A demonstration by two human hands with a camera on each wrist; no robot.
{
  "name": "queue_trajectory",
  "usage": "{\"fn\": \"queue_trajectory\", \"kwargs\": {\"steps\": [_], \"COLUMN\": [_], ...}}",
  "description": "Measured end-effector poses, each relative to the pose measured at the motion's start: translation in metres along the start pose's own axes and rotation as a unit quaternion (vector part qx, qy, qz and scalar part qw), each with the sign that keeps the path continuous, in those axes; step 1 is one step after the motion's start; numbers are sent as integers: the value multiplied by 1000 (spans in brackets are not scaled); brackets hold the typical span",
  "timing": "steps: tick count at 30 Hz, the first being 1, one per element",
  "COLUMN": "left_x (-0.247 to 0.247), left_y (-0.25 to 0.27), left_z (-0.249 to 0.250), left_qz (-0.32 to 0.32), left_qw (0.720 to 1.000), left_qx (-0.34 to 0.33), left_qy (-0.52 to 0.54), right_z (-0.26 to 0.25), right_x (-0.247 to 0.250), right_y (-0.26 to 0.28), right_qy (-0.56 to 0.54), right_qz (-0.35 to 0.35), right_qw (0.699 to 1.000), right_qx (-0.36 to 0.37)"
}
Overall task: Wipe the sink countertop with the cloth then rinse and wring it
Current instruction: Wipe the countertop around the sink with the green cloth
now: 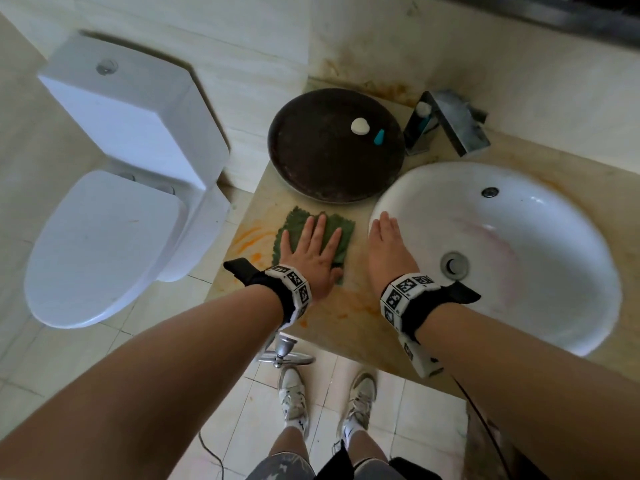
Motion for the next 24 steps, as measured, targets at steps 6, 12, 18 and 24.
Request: {"fn": "queue_trajectory", "kwargs": {"steps": [6, 12, 18, 24], "left_x": [4, -5, -18, -8], "left_y": [-3, 6, 36, 17], "left_z": [-40, -91, -41, 34], "left_qz": [6, 12, -21, -47], "left_qw": [998, 993, 999, 997], "left_qx": [50, 109, 41, -54], "left_qy": [30, 40, 15, -19], "right_z": [6, 14, 15, 15], "right_x": [5, -1, -4, -5], "right_y": [2, -1, -5, -8], "right_qy": [-60, -69, -72, -51], "right_qz": [3, 0, -8, -9], "right_qw": [997, 996, 996, 997], "right_qx": [-47, -54, -47, -51]}}
Point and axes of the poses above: each hand's wrist, its own y-axis away from the middle knuckle, its own x-axis out of the back of the hand, z = x × y, the point moved 6 cm from there along -y, towards the middle knuckle, and after that the axes turned 9 degrees about -y, right-handed, at the moved point
